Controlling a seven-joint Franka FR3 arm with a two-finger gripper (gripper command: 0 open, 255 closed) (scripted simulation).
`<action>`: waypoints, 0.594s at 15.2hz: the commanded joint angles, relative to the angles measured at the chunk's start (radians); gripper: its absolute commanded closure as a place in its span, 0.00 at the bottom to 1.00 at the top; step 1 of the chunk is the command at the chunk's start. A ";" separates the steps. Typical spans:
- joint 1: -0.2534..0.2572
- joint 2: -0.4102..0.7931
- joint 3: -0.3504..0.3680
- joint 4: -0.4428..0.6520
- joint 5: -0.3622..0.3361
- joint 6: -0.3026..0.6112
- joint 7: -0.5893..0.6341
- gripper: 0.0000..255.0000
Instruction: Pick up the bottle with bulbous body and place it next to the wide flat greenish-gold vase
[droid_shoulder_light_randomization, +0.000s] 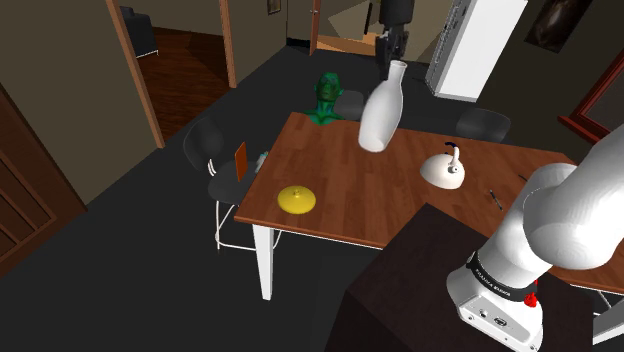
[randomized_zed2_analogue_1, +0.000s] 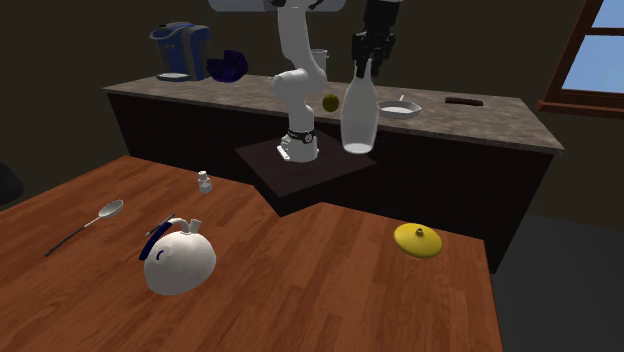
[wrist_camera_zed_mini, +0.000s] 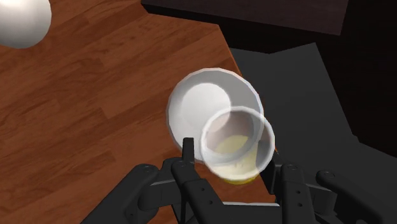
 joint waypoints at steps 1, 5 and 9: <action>0.022 0.002 0.032 0.005 0.014 -0.007 0.054 1.00; 0.021 -0.008 0.032 -0.060 0.012 0.048 0.058 1.00; 0.020 -0.015 0.031 -0.120 0.011 0.102 0.061 1.00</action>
